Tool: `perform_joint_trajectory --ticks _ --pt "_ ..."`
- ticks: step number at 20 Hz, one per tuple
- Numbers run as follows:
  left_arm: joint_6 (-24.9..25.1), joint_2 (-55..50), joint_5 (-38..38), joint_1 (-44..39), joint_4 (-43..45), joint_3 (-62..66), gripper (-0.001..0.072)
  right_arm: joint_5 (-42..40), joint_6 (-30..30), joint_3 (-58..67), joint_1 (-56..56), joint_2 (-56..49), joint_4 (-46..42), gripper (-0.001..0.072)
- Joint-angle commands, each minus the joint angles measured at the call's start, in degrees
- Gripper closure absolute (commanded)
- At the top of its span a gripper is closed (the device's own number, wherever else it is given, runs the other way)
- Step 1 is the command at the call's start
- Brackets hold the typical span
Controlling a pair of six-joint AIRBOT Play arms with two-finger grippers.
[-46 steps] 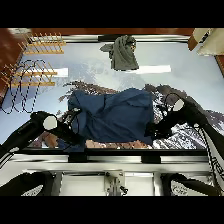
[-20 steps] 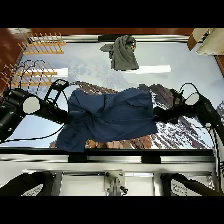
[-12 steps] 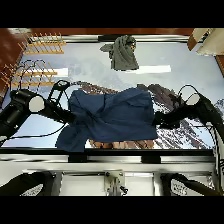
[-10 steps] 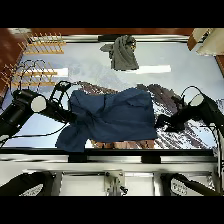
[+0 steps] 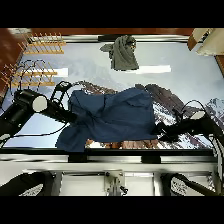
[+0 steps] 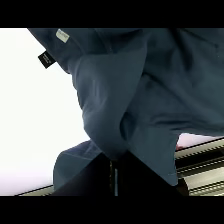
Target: Fold the shirts.
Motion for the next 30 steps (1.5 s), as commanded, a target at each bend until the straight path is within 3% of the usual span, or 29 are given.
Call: perform_joint_trajectory --ticks 1,5,7,8,11,14,16,19,21,23,26,30 --pt "0.02 -0.04 0.04 0.00 0.00 0.04 0.0676 -3.98 0.37 -1.44 0.04 0.00 2.34 0.0084" --pt "0.00 0.20 -0.20 0.00 0.00 0.15 0.0676 -4.83 1.57 -1.44 2.32 -0.11 1.46 0.0206" --pt "0.04 0.63 -0.39 0.02 0.02 0.17 0.0676 -6.08 2.99 -1.42 4.92 -0.81 1.55 0.0539" --pt "0.09 0.96 -0.42 0.02 0.24 0.46 0.0676 -6.16 3.21 -1.29 5.66 -0.72 1.73 0.0642" --pt "1.99 2.95 -3.06 0.46 0.68 6.56 0.0676 1.33 -1.90 3.02 5.77 2.45 3.65 0.0645" --pt "3.74 6.03 -4.83 2.99 1.97 25.88 0.0676 7.13 -4.52 17.46 4.96 12.55 3.67 0.0645" --pt "3.76 7.48 -3.74 6.05 2.01 44.37 0.0676 5.73 -11.54 32.81 4.04 20.76 2.62 0.0645" --pt "3.41 10.54 3.63 9.77 2.14 66.99 0.0676 -6.19 -11.74 54.23 3.74 30.88 -6.23 0.0645" --pt "1.25 16.52 12.09 10.01 2.10 67.67 0.0676 -10.05 -10.60 64.30 3.74 34.67 -9.75 0.0645" --pt "-0.46 22.73 14.64 10.01 2.10 63.36 0.0676 -9.73 -7.65 70.05 3.74 36.70 -11.02 0.0645" --pt "-0.17 29.88 11.30 10.01 2.12 54.47 0.0676 -7.19 -2.82 71.78 3.74 38.75 -12.68 0.0645" --pt "0.70 30.80 3.37 10.01 2.14 51.36 0.0676 4.33 -0.96 71.76 3.74 38.62 -18.84 0.0645"
